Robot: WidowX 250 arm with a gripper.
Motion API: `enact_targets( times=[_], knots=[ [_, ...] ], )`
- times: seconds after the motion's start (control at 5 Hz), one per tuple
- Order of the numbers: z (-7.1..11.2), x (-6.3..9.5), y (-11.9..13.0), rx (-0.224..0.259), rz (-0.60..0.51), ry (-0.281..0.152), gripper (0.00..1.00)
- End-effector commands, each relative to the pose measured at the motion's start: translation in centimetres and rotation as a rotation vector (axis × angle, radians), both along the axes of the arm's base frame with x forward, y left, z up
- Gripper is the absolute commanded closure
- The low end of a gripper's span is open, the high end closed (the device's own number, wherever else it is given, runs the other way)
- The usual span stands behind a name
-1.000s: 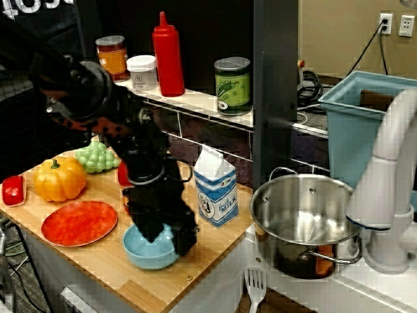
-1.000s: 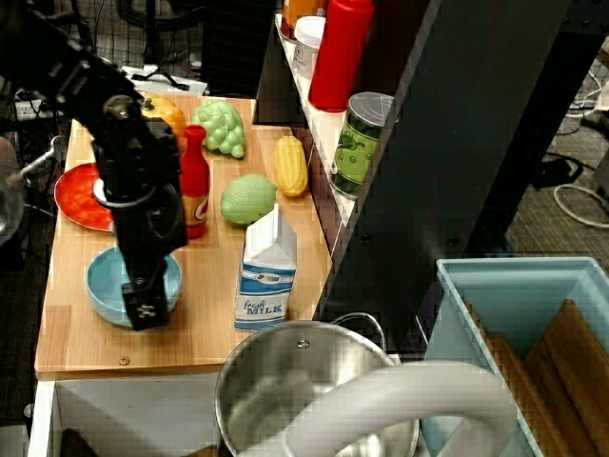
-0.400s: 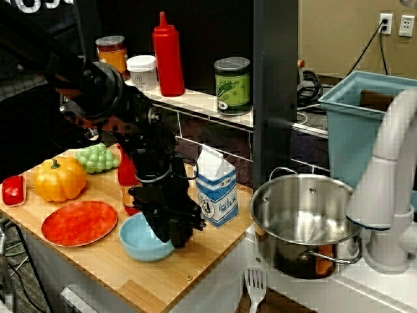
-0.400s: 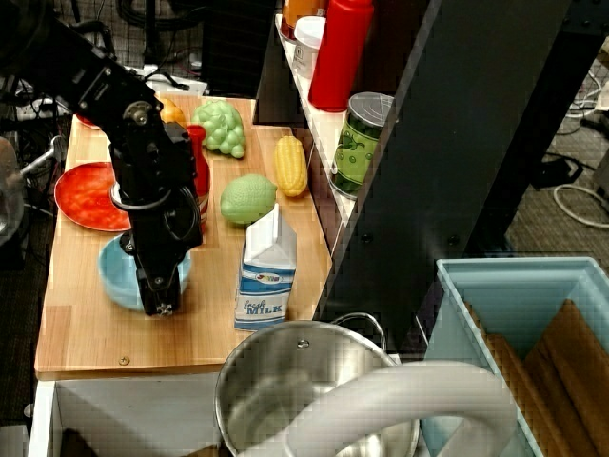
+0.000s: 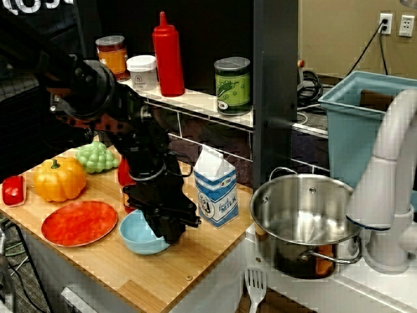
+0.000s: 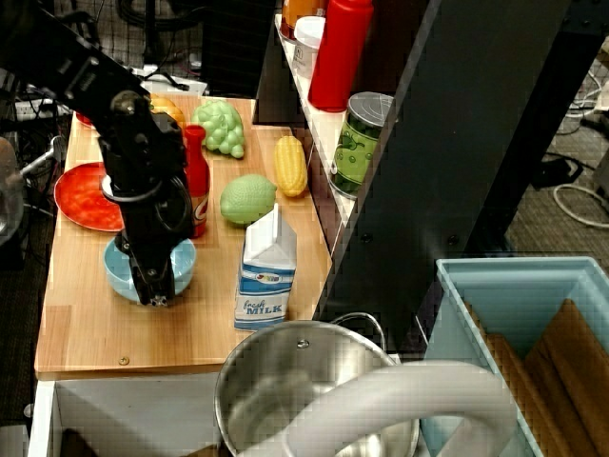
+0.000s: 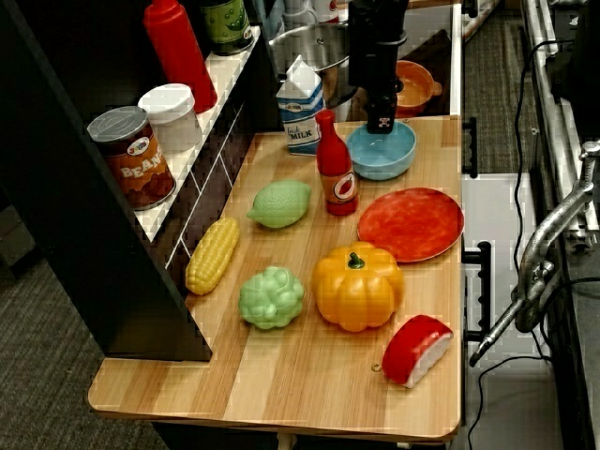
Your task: Lift bowl
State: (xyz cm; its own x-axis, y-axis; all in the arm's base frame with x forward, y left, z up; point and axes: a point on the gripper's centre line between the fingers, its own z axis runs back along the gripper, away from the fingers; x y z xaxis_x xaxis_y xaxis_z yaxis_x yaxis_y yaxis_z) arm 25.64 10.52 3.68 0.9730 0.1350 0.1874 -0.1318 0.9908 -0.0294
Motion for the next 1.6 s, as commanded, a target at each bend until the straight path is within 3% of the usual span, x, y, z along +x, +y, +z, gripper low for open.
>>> enact_targets(
  times=[0.0,0.4,0.6,1.0,1.4],
  knots=[
    [3.9,-0.4,1.1,-0.008,-0.003,-0.034,1.00],
    [9.7,-1.1,1.2,-0.080,-0.006,-0.040,1.00],
    [11.7,-1.0,1.5,-0.117,0.008,-0.047,1.00],
    [15.1,-0.6,1.4,-0.169,0.015,-0.062,1.00],
    [16.6,-0.5,1.2,-0.193,0.009,-0.056,1.00]
  ],
)
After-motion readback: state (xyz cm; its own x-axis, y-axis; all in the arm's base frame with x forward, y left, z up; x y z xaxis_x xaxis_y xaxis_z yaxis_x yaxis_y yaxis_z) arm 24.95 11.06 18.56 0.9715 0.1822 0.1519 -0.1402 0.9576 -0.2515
